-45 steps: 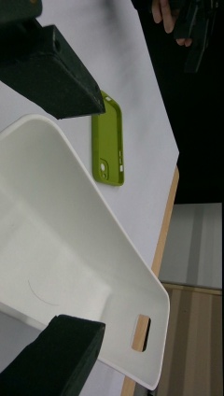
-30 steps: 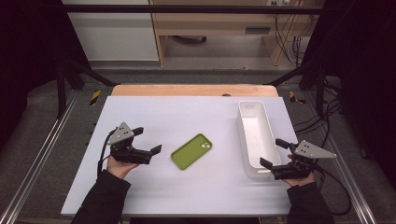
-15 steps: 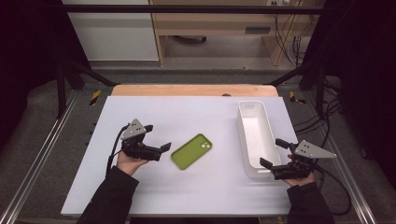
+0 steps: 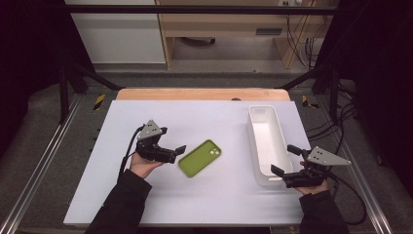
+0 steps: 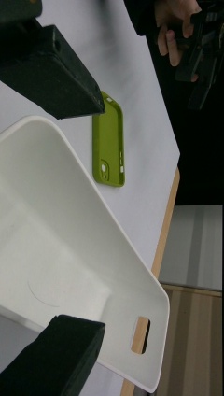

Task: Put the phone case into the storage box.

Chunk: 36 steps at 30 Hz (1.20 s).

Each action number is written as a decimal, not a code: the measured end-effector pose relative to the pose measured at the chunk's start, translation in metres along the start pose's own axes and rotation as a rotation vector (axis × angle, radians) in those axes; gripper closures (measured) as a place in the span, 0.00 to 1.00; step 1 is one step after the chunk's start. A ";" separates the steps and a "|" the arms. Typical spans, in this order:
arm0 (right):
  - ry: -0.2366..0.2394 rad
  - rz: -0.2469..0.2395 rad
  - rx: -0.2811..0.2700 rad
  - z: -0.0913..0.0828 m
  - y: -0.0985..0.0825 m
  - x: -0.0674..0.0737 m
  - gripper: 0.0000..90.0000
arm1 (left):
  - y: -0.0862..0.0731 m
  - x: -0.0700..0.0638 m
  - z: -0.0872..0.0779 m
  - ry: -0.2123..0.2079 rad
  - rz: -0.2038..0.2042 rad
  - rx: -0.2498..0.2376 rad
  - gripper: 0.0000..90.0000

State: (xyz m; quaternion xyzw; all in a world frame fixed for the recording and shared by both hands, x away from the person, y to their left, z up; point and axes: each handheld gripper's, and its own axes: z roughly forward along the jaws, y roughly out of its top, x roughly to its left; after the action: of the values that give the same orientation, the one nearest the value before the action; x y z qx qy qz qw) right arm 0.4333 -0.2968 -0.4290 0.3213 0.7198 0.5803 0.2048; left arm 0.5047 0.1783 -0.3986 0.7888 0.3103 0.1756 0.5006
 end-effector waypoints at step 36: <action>-0.001 -0.010 0.005 0.001 0.000 0.000 0.00 | -0.001 0.000 0.056 0.005 0.019 0.154 0.01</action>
State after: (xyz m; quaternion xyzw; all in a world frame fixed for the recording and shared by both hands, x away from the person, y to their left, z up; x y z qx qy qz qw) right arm 0.4337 -0.2959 -0.4296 0.3187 0.7228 0.5770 0.2073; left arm 0.5369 0.1407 -0.4239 0.8275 0.3164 0.1579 0.4361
